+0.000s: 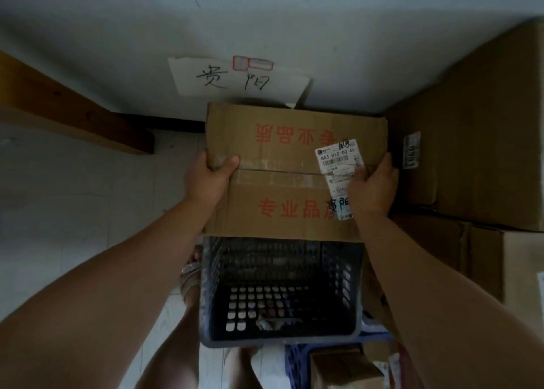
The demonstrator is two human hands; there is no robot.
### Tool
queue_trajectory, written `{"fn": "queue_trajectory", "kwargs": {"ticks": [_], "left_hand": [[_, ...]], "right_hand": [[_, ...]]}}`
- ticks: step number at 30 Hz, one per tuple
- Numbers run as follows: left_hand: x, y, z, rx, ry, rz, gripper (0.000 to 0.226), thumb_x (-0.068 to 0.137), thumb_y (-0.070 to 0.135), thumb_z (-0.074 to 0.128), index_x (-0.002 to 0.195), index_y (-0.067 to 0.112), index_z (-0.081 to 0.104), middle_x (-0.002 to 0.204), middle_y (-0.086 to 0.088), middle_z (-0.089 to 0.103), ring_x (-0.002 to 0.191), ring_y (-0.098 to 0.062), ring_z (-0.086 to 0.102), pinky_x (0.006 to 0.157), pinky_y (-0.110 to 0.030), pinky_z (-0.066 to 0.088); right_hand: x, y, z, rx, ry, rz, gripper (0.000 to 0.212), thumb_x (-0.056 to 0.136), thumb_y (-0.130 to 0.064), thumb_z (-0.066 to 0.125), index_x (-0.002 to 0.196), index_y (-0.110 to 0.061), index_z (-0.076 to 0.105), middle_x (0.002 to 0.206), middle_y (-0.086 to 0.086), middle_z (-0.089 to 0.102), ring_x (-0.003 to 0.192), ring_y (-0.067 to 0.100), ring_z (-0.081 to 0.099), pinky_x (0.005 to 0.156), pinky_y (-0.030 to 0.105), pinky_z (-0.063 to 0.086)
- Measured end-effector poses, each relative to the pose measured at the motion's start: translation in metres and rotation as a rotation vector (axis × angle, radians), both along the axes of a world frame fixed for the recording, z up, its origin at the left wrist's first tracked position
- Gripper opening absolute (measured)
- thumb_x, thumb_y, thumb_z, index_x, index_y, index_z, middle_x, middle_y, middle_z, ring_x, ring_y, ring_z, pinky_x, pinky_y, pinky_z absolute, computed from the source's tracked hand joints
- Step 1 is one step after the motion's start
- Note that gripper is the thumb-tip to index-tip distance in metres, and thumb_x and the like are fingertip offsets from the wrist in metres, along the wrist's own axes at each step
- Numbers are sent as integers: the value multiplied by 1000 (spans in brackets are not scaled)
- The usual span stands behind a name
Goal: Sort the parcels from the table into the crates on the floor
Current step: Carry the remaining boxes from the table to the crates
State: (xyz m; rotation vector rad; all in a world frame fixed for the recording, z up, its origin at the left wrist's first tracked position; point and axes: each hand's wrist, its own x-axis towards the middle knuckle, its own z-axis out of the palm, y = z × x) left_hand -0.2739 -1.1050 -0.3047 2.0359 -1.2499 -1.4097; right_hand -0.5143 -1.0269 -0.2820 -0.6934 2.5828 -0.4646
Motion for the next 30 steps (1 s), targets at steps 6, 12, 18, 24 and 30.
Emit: {"fn": "queue_trajectory", "kwargs": {"ticks": [6, 12, 18, 24, 30], "left_hand": [[-5, 9, -40, -121, -135, -78, 47, 82, 38, 68, 117, 8, 57, 116, -11, 62, 105, -25, 58, 87, -29, 45], [-12, 18, -70, -326, -327, -348, 68, 89, 28, 62, 141, -4, 31, 132, -28, 42, 123, -40, 37, 103, -42, 30], [-17, 36, -77, -410, -474, -552, 66, 92, 24, 55, 143, -5, 27, 151, -31, 12, 139, -45, 14, 114, -44, 10], [-14, 67, -81, -369, -484, -929, 79, 92, 45, 48, 149, 4, 13, 156, -22, 1, 144, -36, -1, 114, -39, -7], [-11, 60, -118, -190, -528, -981, 82, 92, 55, 39, 151, 11, 0, 157, -12, -13, 143, -25, -18, 111, -34, -13]], "right_hand": [[-1, 4, -50, -70, 66, -39, 59, 98, -20, 47, 149, -4, 22, 146, 22, 31, 135, 36, 32, 111, 38, 25], [1, 8, -91, -140, 40, -20, 56, 98, -19, 47, 148, -4, 26, 148, 19, 24, 136, 32, 29, 112, 33, 26], [10, 22, -101, 54, 200, 189, 54, 99, -24, 41, 147, -4, 28, 154, 21, 19, 140, 35, 21, 113, 41, 25], [42, 76, -103, 161, 180, 479, 61, 96, -36, 28, 149, -7, 24, 158, 20, 10, 146, 35, 5, 114, 35, -11], [33, 77, -148, 262, 143, 563, 61, 101, -34, 34, 152, -9, 12, 159, 17, 1, 147, 31, -5, 116, 42, -8]]}}
